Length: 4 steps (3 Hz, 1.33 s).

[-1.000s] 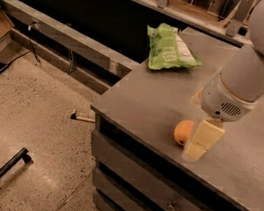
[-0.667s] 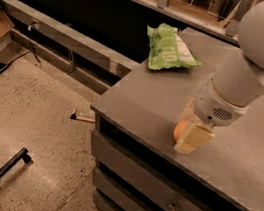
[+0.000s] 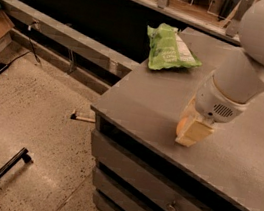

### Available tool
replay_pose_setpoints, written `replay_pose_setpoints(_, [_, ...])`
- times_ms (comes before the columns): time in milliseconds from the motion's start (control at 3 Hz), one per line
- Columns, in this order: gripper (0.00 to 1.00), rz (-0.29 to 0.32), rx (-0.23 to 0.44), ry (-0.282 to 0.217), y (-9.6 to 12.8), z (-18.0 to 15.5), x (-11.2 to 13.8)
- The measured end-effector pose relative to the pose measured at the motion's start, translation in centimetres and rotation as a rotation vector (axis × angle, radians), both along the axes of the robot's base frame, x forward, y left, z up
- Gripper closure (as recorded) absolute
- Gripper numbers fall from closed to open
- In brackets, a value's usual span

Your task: Move orange near green rice chip bag

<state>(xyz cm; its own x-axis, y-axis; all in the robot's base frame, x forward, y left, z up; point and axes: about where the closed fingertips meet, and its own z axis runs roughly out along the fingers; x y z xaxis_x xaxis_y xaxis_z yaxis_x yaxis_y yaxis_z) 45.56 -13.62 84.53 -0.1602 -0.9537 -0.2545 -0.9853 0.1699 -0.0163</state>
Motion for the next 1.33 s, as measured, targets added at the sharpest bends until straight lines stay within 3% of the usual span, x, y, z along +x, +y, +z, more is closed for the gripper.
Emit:
replay_pose_setpoints(333, [0.9,-0.046,0.003,-0.043,-1.9,1.8,2.9])
replay_pose_setpoints(667, [1.0,-0.106,0.04,-0.092,-2.9,4.1,7.2])
replay_pose_setpoints(1333, [1.0,-0.28,0.105,-0.264,-1.1,6.9,16.2])
